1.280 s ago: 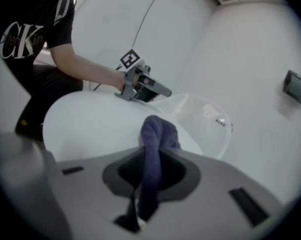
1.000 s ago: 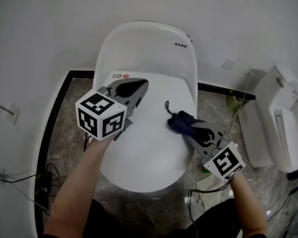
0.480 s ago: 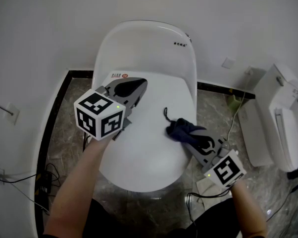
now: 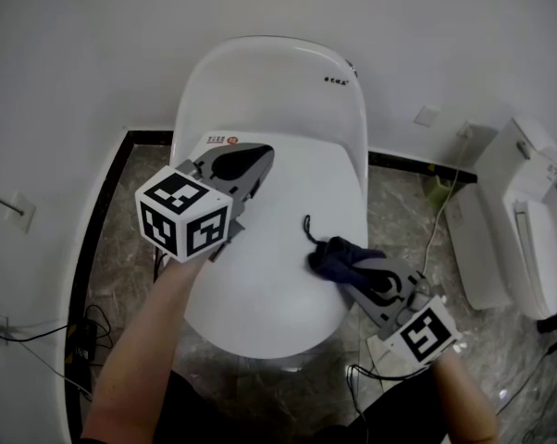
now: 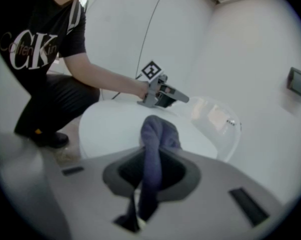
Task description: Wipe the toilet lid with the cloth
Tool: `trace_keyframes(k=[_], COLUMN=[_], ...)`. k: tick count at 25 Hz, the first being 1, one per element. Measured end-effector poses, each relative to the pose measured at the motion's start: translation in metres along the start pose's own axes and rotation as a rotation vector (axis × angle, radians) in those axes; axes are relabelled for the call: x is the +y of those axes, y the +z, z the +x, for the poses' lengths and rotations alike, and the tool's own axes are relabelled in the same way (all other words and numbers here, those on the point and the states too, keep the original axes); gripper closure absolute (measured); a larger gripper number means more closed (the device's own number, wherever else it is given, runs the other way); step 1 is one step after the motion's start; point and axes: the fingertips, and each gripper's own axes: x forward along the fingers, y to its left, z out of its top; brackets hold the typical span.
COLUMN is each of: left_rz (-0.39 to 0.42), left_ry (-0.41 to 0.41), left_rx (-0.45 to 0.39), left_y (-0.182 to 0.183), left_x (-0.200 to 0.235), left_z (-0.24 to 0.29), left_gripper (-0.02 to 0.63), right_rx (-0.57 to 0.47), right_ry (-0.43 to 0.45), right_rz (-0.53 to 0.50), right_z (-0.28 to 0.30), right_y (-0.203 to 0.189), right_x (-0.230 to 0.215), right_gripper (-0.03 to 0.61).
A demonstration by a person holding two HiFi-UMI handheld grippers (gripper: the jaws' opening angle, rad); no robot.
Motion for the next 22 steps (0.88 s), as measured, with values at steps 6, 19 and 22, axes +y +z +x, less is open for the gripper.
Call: trace_keyframes(k=[6, 19, 22], left_rz=[-0.002, -0.003, -0.009], left_ry=[-0.003, -0.001, 0.004], left_rx=[0.005, -0.002, -0.004], left_y=[-0.001, 0.001, 0.0], left_x=[0.0, 0.0, 0.004], left_z=[0.001, 0.001, -0.001], left_gripper=[0.6, 0.6, 0.6], right_rx=[0.001, -0.028, -0.066], right_ry=[0.028, 0.091, 0.049], right_rz=[0.013, 0.043, 0.063], right_z=[-0.005, -0.022, -0.02], right_y=[0.001, 0.013, 0.026], right_x=[0.012, 0.03, 0.005], right_gripper=[0.511, 0.511, 0.511])
